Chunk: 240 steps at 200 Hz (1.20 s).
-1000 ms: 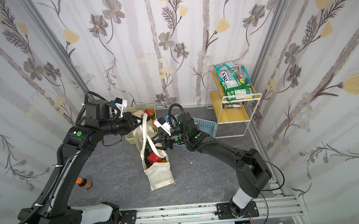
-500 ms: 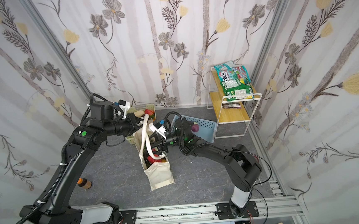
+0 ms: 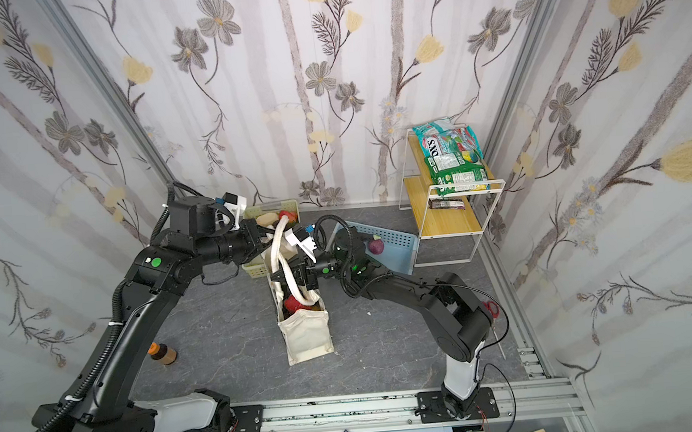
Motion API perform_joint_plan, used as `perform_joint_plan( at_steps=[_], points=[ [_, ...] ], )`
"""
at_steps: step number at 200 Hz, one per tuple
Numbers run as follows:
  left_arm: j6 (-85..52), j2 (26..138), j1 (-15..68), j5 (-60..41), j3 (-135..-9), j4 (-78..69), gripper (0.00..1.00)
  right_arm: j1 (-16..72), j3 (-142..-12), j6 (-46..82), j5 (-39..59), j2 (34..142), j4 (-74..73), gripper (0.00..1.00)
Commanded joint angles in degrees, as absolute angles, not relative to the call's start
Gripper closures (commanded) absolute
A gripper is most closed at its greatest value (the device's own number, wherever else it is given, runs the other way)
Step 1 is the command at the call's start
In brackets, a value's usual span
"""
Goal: Place the food into the grocery bag and tie it
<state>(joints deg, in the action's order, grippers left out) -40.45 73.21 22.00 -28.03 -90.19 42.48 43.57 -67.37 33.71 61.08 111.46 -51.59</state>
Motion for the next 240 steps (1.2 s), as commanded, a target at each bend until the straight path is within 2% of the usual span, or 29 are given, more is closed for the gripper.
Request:
perform_joint_plan(
  at_steps=[1,50,84,110,134,203,240],
  points=[
    [-38.70,72.42,21.50,-27.55,-90.44,43.10,0.94,42.85,-66.42,38.72,54.42,109.17,-50.74,1.00],
    [-33.13,70.53,17.69,-27.84,-87.49,48.25,0.94,40.73,-62.38,38.15,35.68,99.22,-35.53,1.00],
    [-31.72,69.87,14.10,-31.49,-82.36,45.63,0.96,39.34,-64.67,41.23,20.49,97.70,-18.37,1.00],
    [-28.73,70.48,12.56,-34.62,-79.08,46.95,0.97,38.44,-59.92,46.57,10.25,93.25,-18.06,1.00],
    [-27.58,69.92,11.09,-31.65,-75.39,51.17,0.97,37.77,-55.47,51.39,0.17,88.06,-13.78,1.00],
    [-26.79,71.51,2.26,-20.41,-67.70,53.81,1.00,37.10,-47.94,55.36,-14.33,78.93,-8.17,1.00],
    [-28.72,71.81,0.76,-13.90,-62.77,50.64,1.00,33.61,-43.33,55.76,-14.31,76.29,-7.52,1.00]
  ],
)
